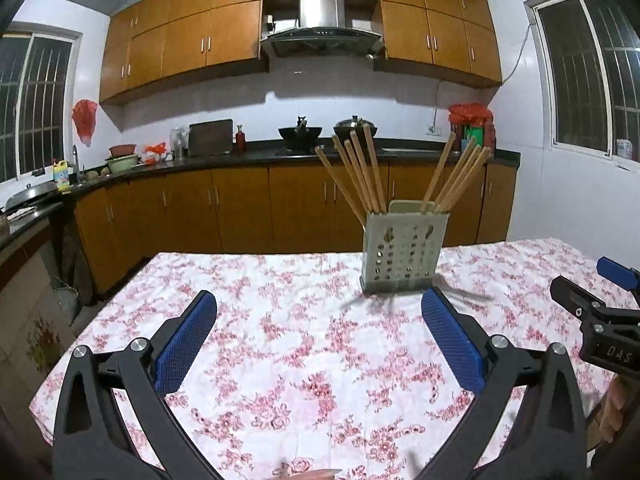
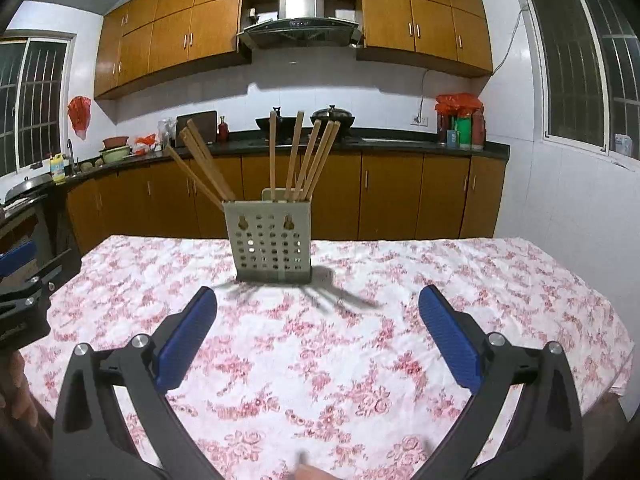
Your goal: Organize utensils
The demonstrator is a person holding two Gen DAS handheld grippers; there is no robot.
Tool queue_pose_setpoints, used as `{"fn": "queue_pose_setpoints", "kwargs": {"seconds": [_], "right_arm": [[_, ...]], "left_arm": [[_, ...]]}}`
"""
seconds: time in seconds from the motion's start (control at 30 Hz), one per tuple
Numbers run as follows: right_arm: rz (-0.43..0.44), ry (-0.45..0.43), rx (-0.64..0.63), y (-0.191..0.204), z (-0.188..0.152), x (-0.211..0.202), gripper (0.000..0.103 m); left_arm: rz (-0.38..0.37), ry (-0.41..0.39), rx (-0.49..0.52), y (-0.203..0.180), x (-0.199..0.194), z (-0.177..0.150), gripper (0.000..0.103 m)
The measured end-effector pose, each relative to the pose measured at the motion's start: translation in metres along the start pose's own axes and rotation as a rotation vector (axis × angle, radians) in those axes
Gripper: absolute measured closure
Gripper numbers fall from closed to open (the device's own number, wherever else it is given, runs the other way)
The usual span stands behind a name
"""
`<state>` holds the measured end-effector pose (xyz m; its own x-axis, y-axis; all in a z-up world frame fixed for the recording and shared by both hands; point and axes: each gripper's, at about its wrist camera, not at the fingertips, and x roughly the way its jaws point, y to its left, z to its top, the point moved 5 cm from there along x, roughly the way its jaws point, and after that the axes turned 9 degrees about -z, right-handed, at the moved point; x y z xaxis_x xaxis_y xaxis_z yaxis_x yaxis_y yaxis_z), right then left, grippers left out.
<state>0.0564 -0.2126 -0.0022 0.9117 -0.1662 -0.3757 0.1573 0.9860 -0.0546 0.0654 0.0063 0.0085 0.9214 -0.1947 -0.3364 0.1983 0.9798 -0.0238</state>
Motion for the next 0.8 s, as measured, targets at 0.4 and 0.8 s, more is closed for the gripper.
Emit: {"fn": "queue_pose_setpoints", "kwargs": {"seconds": [0.4,0.8], "right_arm": [[-0.002,0.029,0.002,-0.001,-0.008,0.006,0.004],[-0.008,0.034,0.011,-0.003,-0.008,0.007,0.004]], "left_arm": [[-0.002,0.047,-0.004,-0.002,0.005,-0.022,0.002],[0.004,0.042,0.003,-0.004,0.004,-0.021,0.002]]}}
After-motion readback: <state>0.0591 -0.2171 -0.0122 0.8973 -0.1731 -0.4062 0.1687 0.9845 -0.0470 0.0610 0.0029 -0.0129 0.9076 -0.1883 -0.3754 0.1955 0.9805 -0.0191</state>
